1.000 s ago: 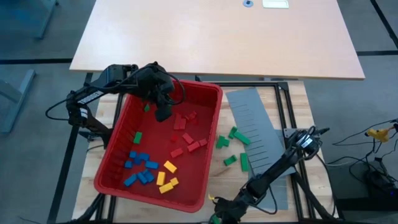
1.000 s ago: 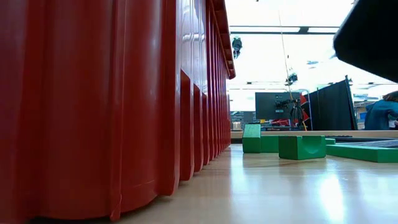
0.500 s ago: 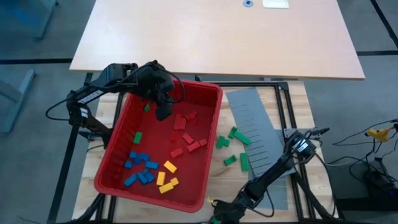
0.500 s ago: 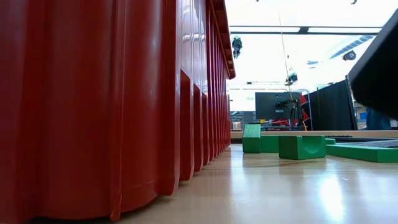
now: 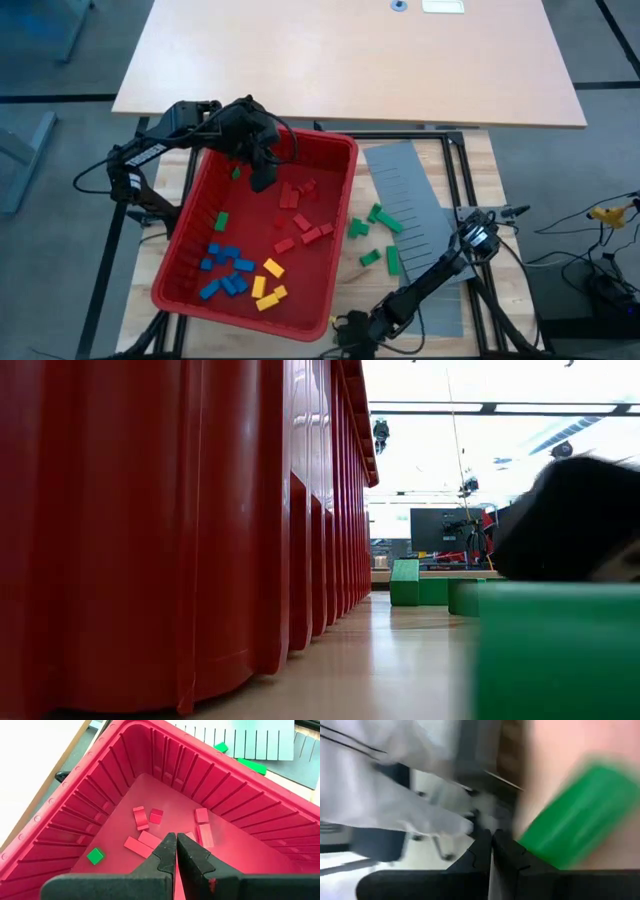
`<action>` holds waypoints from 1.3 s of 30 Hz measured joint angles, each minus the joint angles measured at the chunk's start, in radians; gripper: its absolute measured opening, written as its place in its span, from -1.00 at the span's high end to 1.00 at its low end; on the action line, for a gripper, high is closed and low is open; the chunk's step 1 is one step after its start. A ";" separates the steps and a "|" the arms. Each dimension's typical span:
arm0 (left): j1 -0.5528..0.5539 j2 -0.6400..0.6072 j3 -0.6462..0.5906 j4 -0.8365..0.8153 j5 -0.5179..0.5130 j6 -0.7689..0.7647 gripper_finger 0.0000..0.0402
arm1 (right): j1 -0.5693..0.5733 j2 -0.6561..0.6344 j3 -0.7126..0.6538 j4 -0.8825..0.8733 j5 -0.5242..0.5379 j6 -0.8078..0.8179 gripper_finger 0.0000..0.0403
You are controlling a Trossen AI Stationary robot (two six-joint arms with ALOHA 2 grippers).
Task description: Sort blocks
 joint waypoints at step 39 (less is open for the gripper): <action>0.000 0.000 0.000 -0.023 0.003 0.053 1.00 | -0.155 -0.091 -0.005 -0.111 0.172 0.009 1.00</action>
